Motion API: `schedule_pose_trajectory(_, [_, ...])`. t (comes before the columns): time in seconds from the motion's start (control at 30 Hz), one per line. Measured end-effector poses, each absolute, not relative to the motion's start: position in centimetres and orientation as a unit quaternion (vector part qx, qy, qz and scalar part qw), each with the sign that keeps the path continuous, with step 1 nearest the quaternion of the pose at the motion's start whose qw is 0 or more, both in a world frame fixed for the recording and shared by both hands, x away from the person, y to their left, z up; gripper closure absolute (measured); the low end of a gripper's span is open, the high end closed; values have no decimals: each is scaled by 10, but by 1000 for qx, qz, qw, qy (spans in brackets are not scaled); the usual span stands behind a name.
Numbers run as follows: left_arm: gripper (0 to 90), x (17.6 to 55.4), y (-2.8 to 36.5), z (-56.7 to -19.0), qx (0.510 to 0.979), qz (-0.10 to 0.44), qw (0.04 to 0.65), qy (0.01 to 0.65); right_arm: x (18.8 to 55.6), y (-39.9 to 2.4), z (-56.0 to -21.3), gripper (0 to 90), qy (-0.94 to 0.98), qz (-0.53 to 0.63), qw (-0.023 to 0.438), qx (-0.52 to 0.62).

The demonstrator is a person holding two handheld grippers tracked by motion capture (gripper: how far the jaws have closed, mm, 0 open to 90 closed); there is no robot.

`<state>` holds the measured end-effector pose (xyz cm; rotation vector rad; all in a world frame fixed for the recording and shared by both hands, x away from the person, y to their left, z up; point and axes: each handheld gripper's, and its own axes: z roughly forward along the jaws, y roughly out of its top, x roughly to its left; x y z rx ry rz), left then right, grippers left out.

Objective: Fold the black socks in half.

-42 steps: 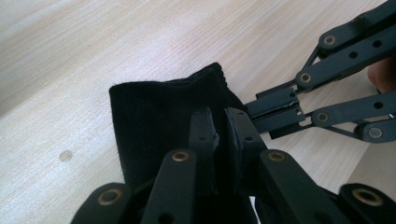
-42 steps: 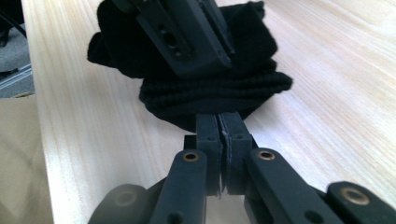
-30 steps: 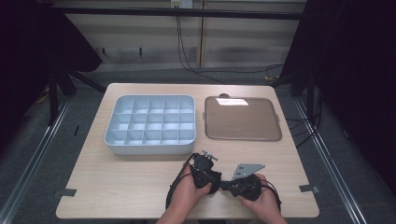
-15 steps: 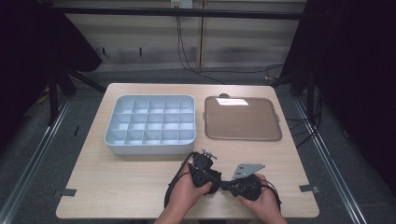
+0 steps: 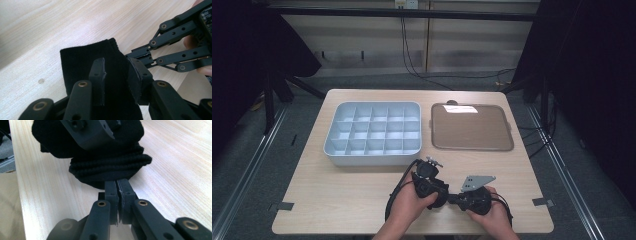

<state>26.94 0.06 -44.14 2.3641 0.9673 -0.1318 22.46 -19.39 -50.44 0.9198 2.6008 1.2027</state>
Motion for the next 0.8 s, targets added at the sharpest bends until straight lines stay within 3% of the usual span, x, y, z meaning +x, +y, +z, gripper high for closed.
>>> schedule_pose_trajectory(0.8, [614,276,9,-428,876,-50,302,372,225,-194,-505,875,861,401,64,306])
